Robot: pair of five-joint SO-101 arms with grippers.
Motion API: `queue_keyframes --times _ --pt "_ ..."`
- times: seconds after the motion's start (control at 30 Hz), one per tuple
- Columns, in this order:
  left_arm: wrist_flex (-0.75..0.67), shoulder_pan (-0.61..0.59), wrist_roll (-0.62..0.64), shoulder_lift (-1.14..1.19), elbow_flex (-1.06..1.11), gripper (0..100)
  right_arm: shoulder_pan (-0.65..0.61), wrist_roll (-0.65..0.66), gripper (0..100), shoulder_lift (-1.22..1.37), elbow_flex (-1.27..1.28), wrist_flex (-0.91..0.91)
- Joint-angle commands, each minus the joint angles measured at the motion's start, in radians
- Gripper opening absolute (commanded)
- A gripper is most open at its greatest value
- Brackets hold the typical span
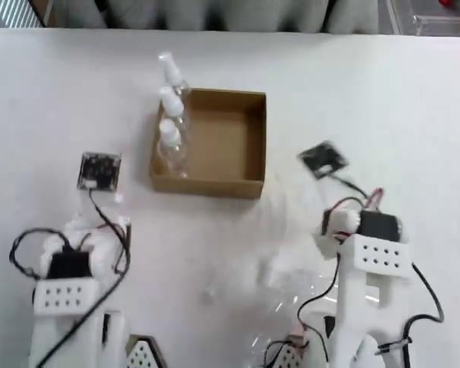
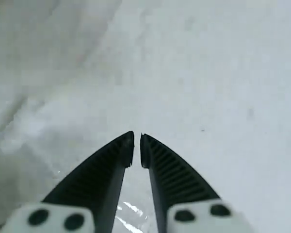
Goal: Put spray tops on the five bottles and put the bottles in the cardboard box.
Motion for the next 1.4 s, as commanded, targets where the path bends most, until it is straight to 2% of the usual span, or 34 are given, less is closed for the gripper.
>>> queue_keyframes --times 0.0,0.1,0.17,0.37,0.63,0.8,0.97,1.07,1.2,1.37 --pt "0.041 0.018 -0.072 0.216 -0.221 3 0.214 -0.032 1.6 -0.01 0.031 -0.199" --pt "0.118 0.085 -0.12 0.265 -0.334 3 0.357 -0.029 1.6 -0.008 0.043 -0.272" --pt "0.18 0.179 -0.115 0.265 -0.393 3 0.424 -0.025 1.6 -0.008 0.034 -0.292" --pt "0.339 0.575 -0.115 0.265 -0.503 3 0.561 -0.023 1.6 0.102 -0.121 -0.306" --pt "0.292 1.041 -0.077 0.265 -0.508 3 0.68 -0.023 1.7 0.541 -0.459 -0.367" --pt "0.235 1.247 0.009 0.268 -0.503 3 0.734 -0.023 1.7 0.806 -0.681 -0.361" --pt "0.049 1.348 0.064 0.271 -0.341 5 0.757 -0.023 1.7 0.972 -0.819 -0.36" --pt "-0.04 1.346 0.095 0.265 -0.235 16 0.754 -0.023 1.7 1.012 -0.844 -0.36" --pt "-0.04 1.351 0.109 0.265 -0.192 29 0.748 -0.023 1.7 1.015 -0.842 -0.36" --pt "-0.041 1.32 0.103 0.274 -0.163 31 0.751 -0.023 1.7 1.013 -0.844 -0.355"
